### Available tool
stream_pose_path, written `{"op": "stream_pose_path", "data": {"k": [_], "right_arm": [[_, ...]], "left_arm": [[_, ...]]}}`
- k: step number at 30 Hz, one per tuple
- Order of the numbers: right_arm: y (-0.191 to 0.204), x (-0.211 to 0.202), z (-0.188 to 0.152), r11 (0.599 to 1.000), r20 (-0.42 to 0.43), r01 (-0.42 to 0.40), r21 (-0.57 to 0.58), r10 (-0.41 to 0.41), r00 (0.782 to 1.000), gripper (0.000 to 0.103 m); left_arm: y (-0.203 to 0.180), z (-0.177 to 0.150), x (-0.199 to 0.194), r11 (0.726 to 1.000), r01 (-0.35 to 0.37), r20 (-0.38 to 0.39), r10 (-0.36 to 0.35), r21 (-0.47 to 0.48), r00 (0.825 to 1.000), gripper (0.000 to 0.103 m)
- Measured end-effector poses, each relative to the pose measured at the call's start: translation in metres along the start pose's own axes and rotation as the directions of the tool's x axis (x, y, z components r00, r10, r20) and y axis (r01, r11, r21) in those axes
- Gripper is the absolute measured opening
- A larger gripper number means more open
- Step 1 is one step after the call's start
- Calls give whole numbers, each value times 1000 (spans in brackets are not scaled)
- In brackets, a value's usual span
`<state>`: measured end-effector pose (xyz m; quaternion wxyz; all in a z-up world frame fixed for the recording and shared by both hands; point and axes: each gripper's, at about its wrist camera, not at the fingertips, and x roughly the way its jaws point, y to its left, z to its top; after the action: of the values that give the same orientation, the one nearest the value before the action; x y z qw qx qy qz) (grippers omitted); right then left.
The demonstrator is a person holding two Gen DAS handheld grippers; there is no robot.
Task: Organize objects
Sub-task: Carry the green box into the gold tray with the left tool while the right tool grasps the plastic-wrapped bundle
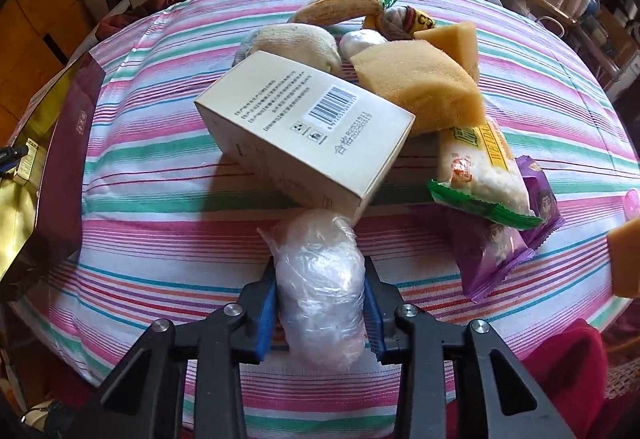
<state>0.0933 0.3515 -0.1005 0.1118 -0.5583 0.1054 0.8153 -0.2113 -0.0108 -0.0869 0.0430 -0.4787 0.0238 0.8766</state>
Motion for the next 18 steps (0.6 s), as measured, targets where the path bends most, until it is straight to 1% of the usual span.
{"op": "stream_pose_path", "data": {"k": [2, 6, 9, 15, 18], "right_arm": [[0, 1, 1, 1000, 2, -3, 0, 3, 1000, 37], [1, 0, 1, 1000, 9, 3, -9, -3, 1000, 37], [4, 1, 2, 1000, 18, 2, -15, -2, 1000, 36], [17, -1, 1, 998, 36, -18, -68, 21, 999, 35], [24, -1, 2, 996, 42, -31, -89, 35, 999, 35]], "left_arm": [[-2, -3, -9, 1000, 4, 19, -4, 8, 1000, 37], [-7, -12, -33, 999, 36, 62, -38, 20, 997, 37], [-13, -27, -55, 996, 83, 88, -85, 25, 992, 37], [-24, -65, -86, 986, 163, 92, -166, 32, 982, 37], [-24, -85, -95, 982, 189, 85, -190, 14, 978, 37]]}}
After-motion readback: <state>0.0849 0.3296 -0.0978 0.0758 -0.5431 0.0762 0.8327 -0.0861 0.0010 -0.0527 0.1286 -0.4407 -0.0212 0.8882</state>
